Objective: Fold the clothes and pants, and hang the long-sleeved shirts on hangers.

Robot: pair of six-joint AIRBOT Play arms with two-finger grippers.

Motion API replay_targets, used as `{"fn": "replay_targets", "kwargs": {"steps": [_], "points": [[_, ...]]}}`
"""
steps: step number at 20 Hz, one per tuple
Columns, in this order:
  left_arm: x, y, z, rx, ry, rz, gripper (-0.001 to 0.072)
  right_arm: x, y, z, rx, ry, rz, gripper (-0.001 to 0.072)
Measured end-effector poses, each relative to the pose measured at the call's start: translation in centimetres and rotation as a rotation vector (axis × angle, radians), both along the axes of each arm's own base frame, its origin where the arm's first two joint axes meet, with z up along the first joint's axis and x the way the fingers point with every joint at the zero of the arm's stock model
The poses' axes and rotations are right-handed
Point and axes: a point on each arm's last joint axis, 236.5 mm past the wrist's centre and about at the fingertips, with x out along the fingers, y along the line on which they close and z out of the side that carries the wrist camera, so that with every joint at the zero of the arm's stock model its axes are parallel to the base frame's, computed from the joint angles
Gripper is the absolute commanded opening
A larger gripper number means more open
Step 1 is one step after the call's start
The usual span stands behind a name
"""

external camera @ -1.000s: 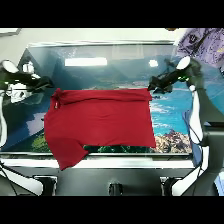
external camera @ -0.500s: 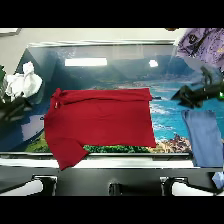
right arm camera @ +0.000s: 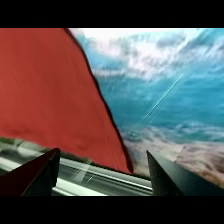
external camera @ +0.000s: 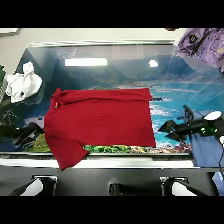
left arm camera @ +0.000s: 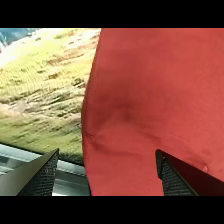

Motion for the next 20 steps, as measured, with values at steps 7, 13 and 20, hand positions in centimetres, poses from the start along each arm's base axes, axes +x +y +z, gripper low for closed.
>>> {"fn": "replay_targets", "kwargs": {"steps": [7, 13, 20], "points": [[-0.4, -0.4, -0.4, -0.011, 0.003, 0.006, 0.071, -3.6, 2.7, -2.3, 0.092, 0.056, 0.004, 0.0624], [-0.3, -0.5, -0.4, -0.02, 0.004, 0.022, 0.071, -3.5, 3.4, -2.5, 0.12, 0.04, -0.018, 0.0542], [0.1, -1.0, -0.2, -0.047, -0.002, 0.051, 0.0711, -3.7, 4.5, -2.7, 0.165, 0.048, -0.065, 0.0473]]}}
